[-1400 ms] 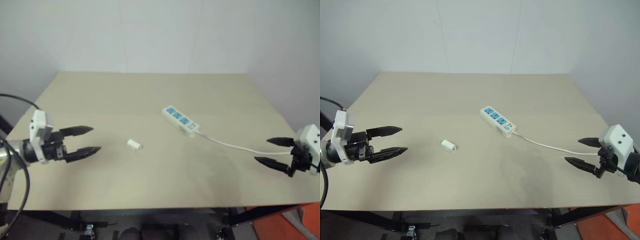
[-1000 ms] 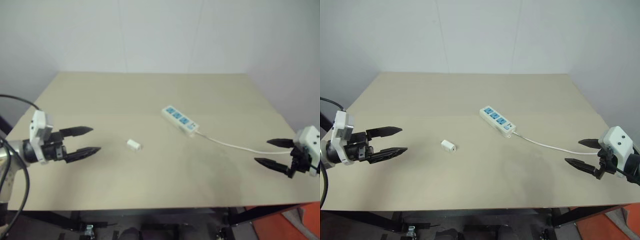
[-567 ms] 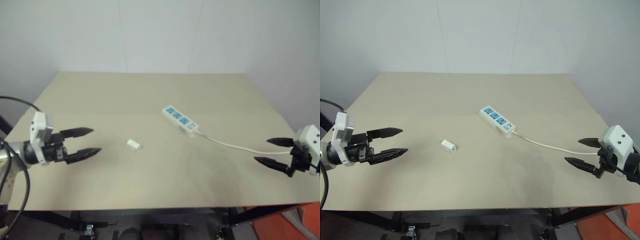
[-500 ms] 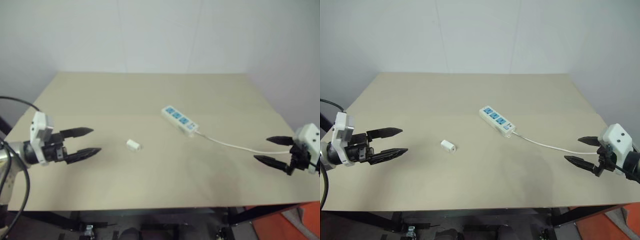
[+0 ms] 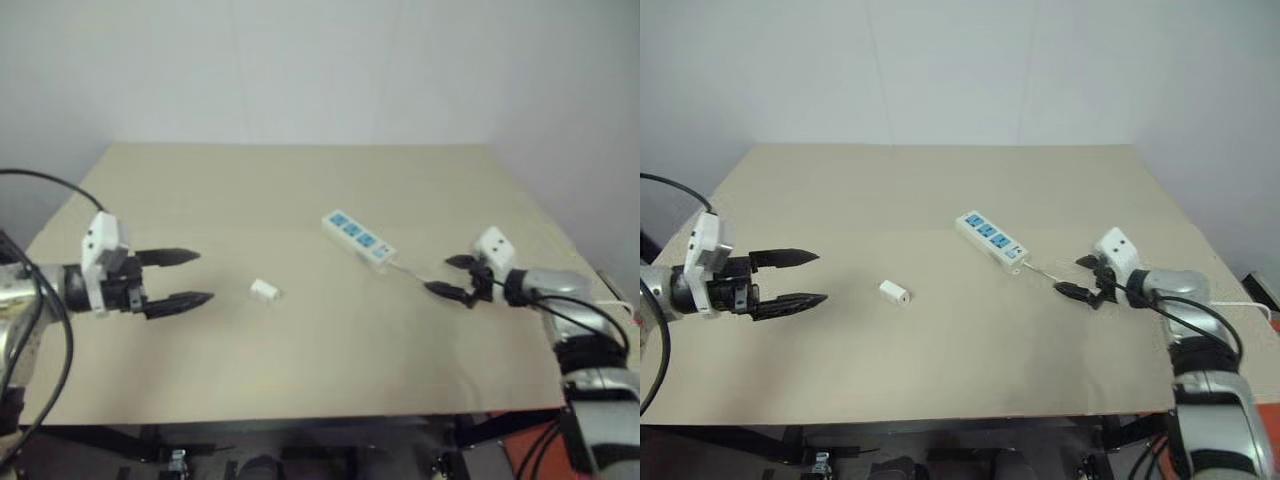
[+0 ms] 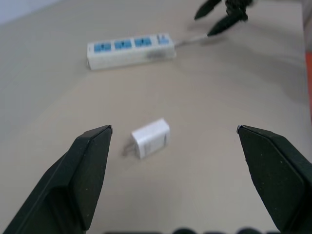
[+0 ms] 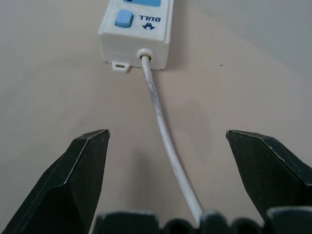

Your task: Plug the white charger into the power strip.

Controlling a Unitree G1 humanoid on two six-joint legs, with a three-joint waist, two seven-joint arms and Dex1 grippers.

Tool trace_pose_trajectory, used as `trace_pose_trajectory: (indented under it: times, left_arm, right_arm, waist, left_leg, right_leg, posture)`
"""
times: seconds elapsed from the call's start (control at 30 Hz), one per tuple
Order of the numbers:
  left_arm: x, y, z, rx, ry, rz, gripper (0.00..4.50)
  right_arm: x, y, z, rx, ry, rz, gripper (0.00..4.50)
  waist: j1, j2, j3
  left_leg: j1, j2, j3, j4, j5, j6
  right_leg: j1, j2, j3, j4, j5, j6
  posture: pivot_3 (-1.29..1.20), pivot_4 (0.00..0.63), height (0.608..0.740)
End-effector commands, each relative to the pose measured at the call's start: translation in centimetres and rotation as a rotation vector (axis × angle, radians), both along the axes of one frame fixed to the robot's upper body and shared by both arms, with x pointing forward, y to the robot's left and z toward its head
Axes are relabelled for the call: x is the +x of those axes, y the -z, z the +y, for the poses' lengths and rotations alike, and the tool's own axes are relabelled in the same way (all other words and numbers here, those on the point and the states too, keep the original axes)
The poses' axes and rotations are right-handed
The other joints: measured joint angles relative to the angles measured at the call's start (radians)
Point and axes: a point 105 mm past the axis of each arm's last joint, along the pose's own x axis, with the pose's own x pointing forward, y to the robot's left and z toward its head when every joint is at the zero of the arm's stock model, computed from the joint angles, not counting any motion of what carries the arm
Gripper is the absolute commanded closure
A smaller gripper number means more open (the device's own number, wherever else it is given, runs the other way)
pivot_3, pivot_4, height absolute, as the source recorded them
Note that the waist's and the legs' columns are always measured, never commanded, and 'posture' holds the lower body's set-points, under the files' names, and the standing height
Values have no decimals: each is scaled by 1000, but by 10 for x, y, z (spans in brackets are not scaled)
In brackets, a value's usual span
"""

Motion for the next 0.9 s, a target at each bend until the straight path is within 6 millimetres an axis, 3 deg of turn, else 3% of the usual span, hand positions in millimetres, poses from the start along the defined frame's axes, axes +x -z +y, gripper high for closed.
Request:
trace_pose_trajectory:
  times: [0.03, 0.1, 0.2, 0.57, 0.77, 0.9]
  left_arm:
    - [-3, -7, -3, 13, 23, -26, 19]
    - [-3, -7, -3, 6, 20, -28, 19]
    - [-3, -6, -3, 14, 18, -31, 0]
    - [-3, -5, -2, 7, 13, -51, 0]
    - [-2, -5, -2, 2, 16, -55, 0]
    - [-2, -5, -2, 2, 18, -54, 0]
  right_arm:
    - [10, 0, 2, -15, 6, -12, 0]
    - [14, 7, 6, -28, 3, 13, 0]
    - [15, 14, 11, -32, -8, 39, 569]
    - [18, 12, 21, -44, -58, 15, 4464]
    - [4, -5, 35, -27, -195, -74, 4464]
    - [-27, -11, 40, -19, -283, -117, 4464]
  waist:
    - [3, 0, 0]
    - [4, 0, 0]
    - [2, 0, 0]
    - [-15, 0, 0]
    - [-19, 0, 0]
    - [-14, 0, 0]
  left_leg:
    - [-1, 0, 0, 0, 0, 0]
    - [-4, 0, 0, 0, 0, 0]
    - [-4, 0, 0, 0, 0, 0]
    - [-2, 0, 0, 0, 1, -2]
    - [-2, 1, -1, 0, 1, -2]
    - [-4, 1, -3, 0, 1, -1]
  right_leg:
    - [-1, 0, 0, 0, 0, 0]
    - [-4, -1, 0, 0, 0, 0]
    - [-4, -1, 0, 1, 0, 0]
    - [-4, -1, 0, 3, 1, -1]
    - [-4, -1, 0, 3, 1, -1]
    - [-6, -1, 0, 4, 1, 0]
  posture:
    - [0, 150, 740]
    - [0, 150, 740]
    - [0, 150, 740]
    - [0, 150, 740]
    - [0, 150, 740]
    - [0, 150, 740]
